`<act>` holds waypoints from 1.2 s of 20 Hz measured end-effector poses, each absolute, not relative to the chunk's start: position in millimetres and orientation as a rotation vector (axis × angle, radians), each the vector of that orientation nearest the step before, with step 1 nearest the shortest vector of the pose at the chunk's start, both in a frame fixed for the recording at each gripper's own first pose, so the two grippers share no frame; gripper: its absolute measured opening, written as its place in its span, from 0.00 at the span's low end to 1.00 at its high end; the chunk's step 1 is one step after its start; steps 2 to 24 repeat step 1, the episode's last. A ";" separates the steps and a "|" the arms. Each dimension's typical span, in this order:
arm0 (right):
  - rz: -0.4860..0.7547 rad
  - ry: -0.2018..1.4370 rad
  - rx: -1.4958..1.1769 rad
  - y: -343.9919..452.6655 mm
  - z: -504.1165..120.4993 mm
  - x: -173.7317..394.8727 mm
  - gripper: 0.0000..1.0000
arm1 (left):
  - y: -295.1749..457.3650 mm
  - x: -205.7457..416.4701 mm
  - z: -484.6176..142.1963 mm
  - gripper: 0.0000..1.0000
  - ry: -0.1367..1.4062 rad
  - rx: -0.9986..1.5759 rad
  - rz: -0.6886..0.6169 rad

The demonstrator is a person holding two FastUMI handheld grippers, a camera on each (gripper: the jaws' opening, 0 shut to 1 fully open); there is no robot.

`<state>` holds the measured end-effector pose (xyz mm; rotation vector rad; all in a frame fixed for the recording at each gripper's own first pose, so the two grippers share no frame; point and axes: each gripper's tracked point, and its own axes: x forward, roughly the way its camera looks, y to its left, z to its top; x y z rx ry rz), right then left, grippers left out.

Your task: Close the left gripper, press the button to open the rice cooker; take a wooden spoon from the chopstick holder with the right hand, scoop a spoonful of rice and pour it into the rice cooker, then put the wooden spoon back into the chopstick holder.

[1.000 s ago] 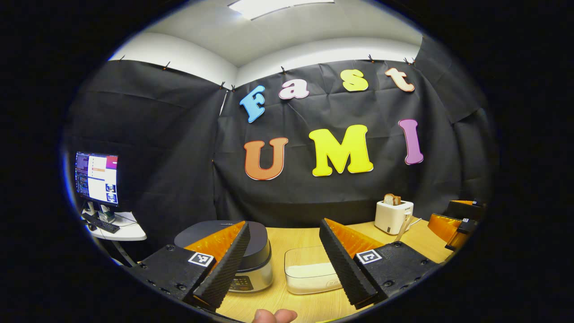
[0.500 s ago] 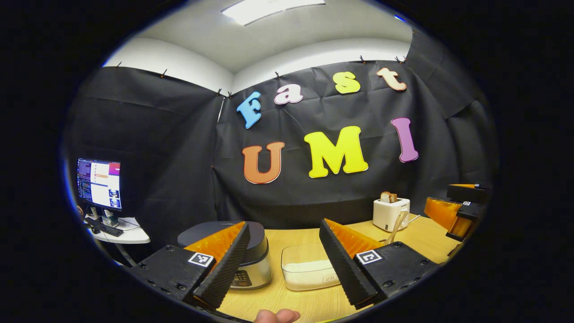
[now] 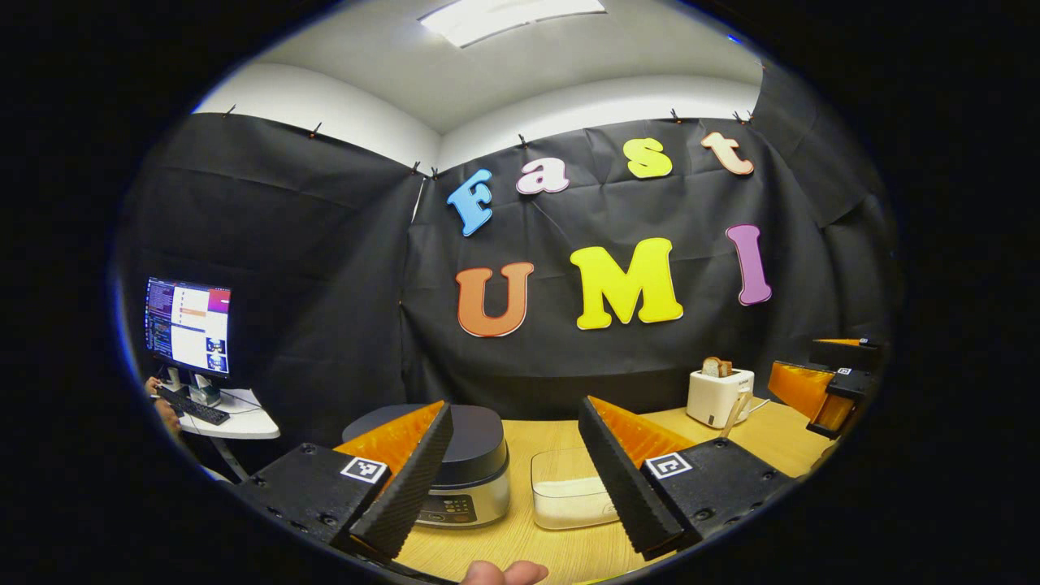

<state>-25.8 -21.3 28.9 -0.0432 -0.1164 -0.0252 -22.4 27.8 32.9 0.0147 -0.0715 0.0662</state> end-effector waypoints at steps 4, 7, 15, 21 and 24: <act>-0.025 -0.115 -0.044 -20.9 28.8 -25.3 0.95 | 27.6 -21.6 32.6 0.99 -0.072 0.017 0.061; -0.025 -0.115 -0.044 -20.9 28.8 -25.3 0.95 | 27.6 -21.6 32.6 0.99 -0.072 0.017 0.061; -0.025 -0.115 -0.044 -20.9 28.8 -25.3 0.95 | 27.6 -21.6 32.6 0.99 -0.072 0.017 0.061; -0.025 -0.115 -0.044 -20.9 28.8 -25.3 0.95 | 27.6 -21.6 32.6 0.99 -0.072 0.017 0.061; -0.025 -0.115 -0.044 -20.9 28.8 -25.3 0.95 | 27.6 -21.6 32.6 0.99 -0.072 0.017 0.061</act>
